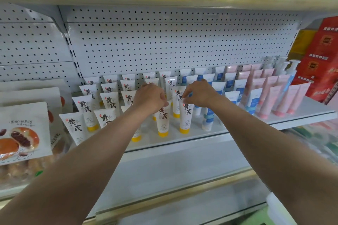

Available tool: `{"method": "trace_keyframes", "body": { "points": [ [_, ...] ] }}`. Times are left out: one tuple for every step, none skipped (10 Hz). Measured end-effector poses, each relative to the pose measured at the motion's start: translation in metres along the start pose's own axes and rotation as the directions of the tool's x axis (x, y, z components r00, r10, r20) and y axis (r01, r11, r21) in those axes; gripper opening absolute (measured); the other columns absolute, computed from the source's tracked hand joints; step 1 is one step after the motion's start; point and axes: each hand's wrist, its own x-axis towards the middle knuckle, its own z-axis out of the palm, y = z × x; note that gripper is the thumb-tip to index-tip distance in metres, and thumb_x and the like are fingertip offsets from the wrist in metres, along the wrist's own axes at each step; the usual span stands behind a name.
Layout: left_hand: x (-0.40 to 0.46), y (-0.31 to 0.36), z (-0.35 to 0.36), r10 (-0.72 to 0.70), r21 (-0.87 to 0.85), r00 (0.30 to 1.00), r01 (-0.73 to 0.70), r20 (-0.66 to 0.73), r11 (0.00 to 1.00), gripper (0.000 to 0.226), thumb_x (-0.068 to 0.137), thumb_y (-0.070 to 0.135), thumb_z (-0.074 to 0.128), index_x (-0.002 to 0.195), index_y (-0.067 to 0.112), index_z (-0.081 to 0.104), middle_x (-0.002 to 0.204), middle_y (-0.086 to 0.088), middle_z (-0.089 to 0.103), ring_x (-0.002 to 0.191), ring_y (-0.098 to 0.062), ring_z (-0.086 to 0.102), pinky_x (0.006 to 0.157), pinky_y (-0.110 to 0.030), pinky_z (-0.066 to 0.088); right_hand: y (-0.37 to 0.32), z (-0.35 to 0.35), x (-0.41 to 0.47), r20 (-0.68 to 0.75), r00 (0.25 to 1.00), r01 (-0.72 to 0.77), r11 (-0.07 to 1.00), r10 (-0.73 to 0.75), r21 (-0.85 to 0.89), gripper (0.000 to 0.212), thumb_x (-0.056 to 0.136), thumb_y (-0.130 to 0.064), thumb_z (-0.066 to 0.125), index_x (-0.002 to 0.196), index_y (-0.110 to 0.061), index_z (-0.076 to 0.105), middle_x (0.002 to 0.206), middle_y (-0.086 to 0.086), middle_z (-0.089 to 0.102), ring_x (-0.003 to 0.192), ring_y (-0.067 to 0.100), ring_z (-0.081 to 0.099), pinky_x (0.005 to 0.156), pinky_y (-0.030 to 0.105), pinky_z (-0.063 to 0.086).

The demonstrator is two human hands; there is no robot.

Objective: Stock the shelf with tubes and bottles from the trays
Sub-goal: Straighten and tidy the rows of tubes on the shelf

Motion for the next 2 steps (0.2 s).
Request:
{"method": "trace_keyframes", "body": {
  "points": [
    [-0.0054, 0.0048, -0.0041, -0.012, 0.002, 0.999, 0.012, -0.047, 1.0, 0.038, 0.084, 0.047, 0.072, 0.114, 0.026, 0.068, 0.121, -0.004, 0.055, 0.129, -0.028, 0.038, 0.098, -0.038, 0.043, 0.001, -0.0058, -0.0073, -0.05, 0.999, -0.019, 1.0, 0.02, 0.024, 0.034, 0.092, -0.038, 0.067, 0.124, -0.026, 0.067, 0.125, 0.0, 0.061, 0.133, 0.026, 0.034, 0.101, 0.036, 0.043],
    [-0.0086, 0.0104, -0.0085, 0.0, -0.04, 0.993, -0.004, -0.121, 0.999, 0.049, 0.083, 0.052, 0.069, 0.124, 0.026, 0.062, 0.128, -0.004, 0.052, 0.129, -0.029, 0.034, 0.105, -0.037, 0.037, 0.0013, -0.0096, -0.0118, -0.154, 0.987, -0.035, 0.999, 0.035, 0.005, 0.034, 0.093, -0.037, 0.065, 0.125, -0.026, 0.067, 0.118, 0.005, 0.06, 0.129, 0.029, 0.036, 0.1, 0.037, 0.044]
  ]
}}
